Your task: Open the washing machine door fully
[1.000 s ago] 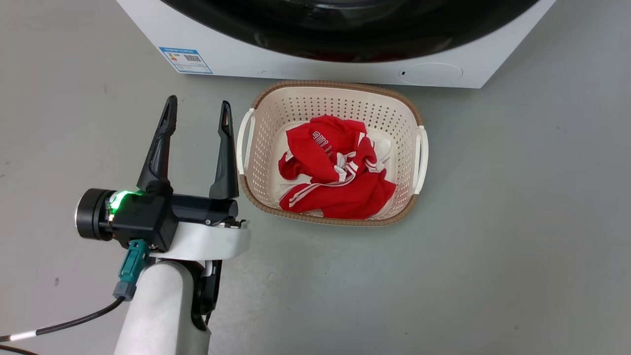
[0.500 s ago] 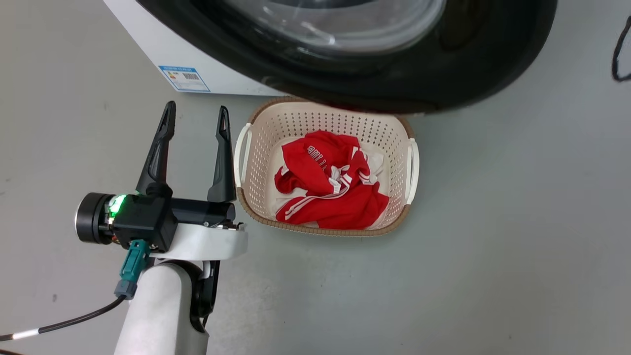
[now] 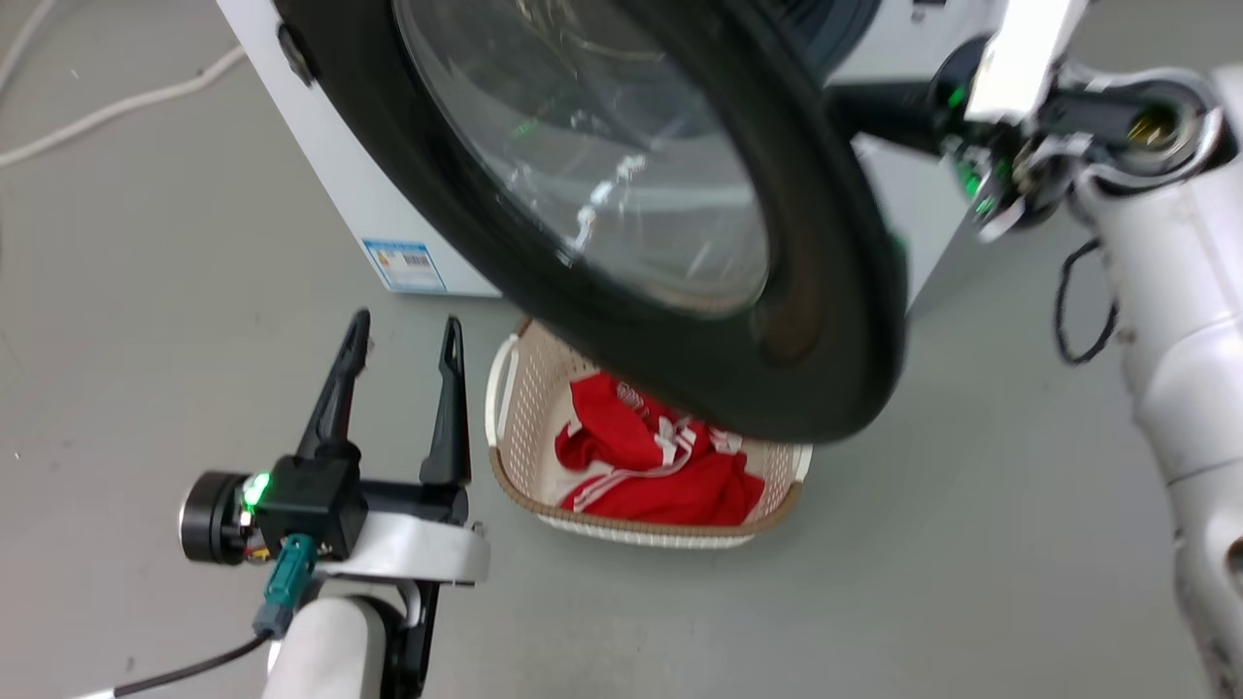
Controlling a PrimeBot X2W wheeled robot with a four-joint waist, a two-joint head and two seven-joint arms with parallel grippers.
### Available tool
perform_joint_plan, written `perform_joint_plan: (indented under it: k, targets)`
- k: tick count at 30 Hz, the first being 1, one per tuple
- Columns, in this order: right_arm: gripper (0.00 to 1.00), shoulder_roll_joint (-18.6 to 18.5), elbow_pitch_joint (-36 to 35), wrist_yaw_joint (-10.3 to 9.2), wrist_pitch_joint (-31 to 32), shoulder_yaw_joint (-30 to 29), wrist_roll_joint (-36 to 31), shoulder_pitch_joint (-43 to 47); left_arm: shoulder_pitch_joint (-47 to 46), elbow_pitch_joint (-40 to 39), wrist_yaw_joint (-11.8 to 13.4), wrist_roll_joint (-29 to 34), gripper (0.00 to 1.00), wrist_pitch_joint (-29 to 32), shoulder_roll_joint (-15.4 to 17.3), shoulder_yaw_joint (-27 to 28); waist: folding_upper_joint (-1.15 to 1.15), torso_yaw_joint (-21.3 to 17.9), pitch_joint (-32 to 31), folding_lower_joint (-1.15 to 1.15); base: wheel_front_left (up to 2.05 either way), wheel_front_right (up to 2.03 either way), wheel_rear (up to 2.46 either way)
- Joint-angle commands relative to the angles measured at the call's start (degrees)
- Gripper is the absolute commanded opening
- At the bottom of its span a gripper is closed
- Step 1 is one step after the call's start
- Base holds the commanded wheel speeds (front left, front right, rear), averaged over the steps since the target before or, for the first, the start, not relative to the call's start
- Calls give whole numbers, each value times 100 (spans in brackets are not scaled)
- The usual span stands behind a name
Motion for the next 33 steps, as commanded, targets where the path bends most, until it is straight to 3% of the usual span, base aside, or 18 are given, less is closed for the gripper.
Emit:
perform_joint_plan:
  k: [1,12,24,29,33]
  targets:
    - [0,84,-63,14,62,20,54,161,100,29,-6,-19,100,-15,-2,-3,0,36,-273,0,0,0,0]
    - [0,466,-491,14,572,119,263,1069,533,171,-26,-87,100,-15,-2,-28,0,109,-842,0,0,0,0]
    - [0,654,-1165,14,590,332,335,1929,775,200,-40,-49,100,-15,-2,105,0,47,-1175,0,0,0,0]
    - [0,663,-1537,14,-292,272,61,2268,862,175,4,-90,100,-15,-2,137,0,-23,-1251,0,0,0,0]
    - [0,665,-1807,14,-1522,-56,-205,2576,913,173,33,-113,100,-15,-3,159,0,-74,-1334,0,0,0,0]
